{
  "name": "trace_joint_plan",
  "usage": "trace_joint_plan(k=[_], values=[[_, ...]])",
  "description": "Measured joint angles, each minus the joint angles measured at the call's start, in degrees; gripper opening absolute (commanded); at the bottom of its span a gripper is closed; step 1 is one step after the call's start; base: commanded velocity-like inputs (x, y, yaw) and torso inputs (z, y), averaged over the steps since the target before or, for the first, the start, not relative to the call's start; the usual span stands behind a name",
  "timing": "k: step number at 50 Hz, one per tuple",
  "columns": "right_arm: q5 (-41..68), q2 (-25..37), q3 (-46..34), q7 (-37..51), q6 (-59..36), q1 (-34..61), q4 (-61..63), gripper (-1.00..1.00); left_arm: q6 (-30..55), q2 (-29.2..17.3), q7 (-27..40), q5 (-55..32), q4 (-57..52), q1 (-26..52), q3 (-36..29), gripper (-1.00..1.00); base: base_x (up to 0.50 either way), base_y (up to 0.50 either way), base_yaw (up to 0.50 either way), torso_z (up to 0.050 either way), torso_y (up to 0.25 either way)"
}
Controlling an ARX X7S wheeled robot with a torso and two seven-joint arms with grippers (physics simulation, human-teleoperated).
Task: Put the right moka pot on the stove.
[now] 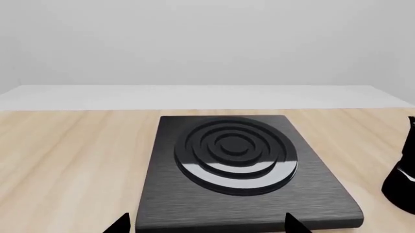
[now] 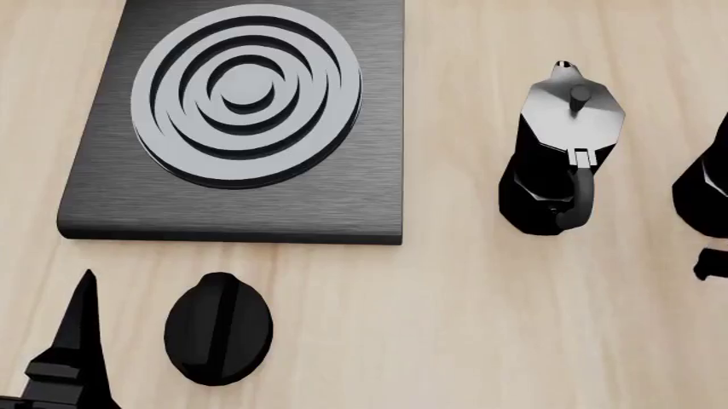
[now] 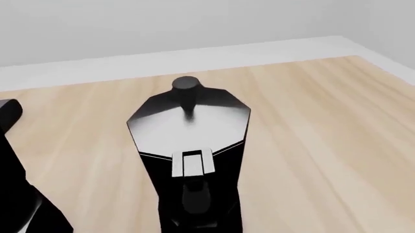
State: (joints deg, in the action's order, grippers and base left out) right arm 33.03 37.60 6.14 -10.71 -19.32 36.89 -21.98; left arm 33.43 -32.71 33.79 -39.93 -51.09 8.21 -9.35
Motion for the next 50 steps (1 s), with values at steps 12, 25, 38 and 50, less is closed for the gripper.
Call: trace_joint_plan(k=[12,25,38,50], values=[[0.5,0.3,0.0,1.1,-1.2,-0.5,1.7,-1.00,0.3,-0.3,0.4,-0.5,-0.2,0.3,-0.1,1.00,0.00,0.00,0.00,0.000,0.000],[2.1,1.5,1.0,3.4,-4.1,-1.7,7.0,-1.00,0.3,-0.5,0.6,-0.5,-0.1,0.4,-0.5,1.00,0.00,0.00,0.00,0.000,0.000],[6.5,4.3,3.5,7.5,-10.5,-3.4,17.7,-1.00,0.6,-0.8,1.1,-1.1,-0.3,0.6,-0.5,1.00,0.00,0.00,0.00,0.000,0.001],[12.5,7.6,8.9,13.0,-18.0,-7.7,30.3,-1.00,0.4,-0.9,1.3,-1.2,-0.1,0.7,-0.6,1.00,0.00,0.00,0.00,0.000,0.000]])
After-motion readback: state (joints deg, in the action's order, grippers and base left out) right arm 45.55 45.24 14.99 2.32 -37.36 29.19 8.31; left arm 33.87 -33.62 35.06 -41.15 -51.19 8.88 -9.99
